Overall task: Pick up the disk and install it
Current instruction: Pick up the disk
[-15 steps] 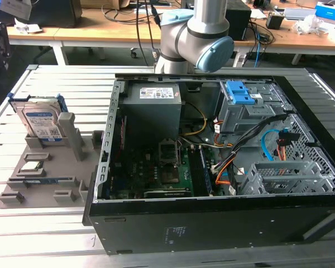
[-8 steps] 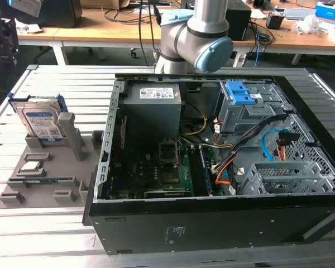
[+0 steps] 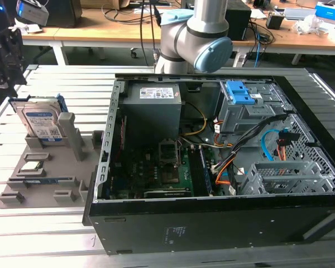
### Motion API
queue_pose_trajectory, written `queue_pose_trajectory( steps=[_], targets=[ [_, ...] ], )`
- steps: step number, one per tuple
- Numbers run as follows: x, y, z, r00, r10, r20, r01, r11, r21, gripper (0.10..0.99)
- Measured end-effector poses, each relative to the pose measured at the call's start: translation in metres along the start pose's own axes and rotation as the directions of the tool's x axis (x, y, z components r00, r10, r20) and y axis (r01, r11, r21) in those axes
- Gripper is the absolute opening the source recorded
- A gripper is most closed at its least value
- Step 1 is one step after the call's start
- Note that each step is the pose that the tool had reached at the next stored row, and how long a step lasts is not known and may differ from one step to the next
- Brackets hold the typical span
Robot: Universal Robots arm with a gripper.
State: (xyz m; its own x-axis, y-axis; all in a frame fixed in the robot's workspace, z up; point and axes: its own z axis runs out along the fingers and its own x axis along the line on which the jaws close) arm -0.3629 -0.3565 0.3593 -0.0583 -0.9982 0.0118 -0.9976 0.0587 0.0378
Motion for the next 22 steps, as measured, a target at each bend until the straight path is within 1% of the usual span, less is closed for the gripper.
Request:
queue_pose_trajectory(
  steps=[1, 3, 4, 7, 8, 9, 11, 20, 22],
  targets=[
    [-0.0018, -0.0005, 0.0041, 1.0, 0.0, 0.0, 0.0, 1.0, 0.0, 0.482],
    [-0.003, -0.0009, 0.0073, 1.0, 0.0, -0.0001, 0.0, 1.0, 0.0, 0.482],
    [-0.0048, -0.0012, 0.011, 1.0, -0.001, 0.0, 0.001, 1.0, 0.0, 0.482],
    [-0.0146, -0.0018, 0.0197, 1.0, -0.006, -0.0002, 0.006, 1.0, 0.0, 0.482],
    [-0.0164, -0.0019, 0.0219, 1.0, -0.007, -0.0002, 0.007, 1.0, 0.0, 0.482],
    [-0.0171, -0.0019, 0.0239, 1.0, -0.008, -0.0005, 0.008, 1.0, 0.0, 0.482],
    [-0.0174, -0.0023, 0.0321, 1.0, -0.009, -0.0019, 0.009, 1.0, 0.0, 0.482],
    [-0.0177, -0.0031, 0.0537, 0.9997, -0.024, -0.0025, 0.024, 0.9997, 0.0, 0.482],
    [-0.0178, -0.0033, 0.0614, 0.9996, -0.027, -0.0026, 0.027, 0.9996, 0.0, 0.482]
  ],
)
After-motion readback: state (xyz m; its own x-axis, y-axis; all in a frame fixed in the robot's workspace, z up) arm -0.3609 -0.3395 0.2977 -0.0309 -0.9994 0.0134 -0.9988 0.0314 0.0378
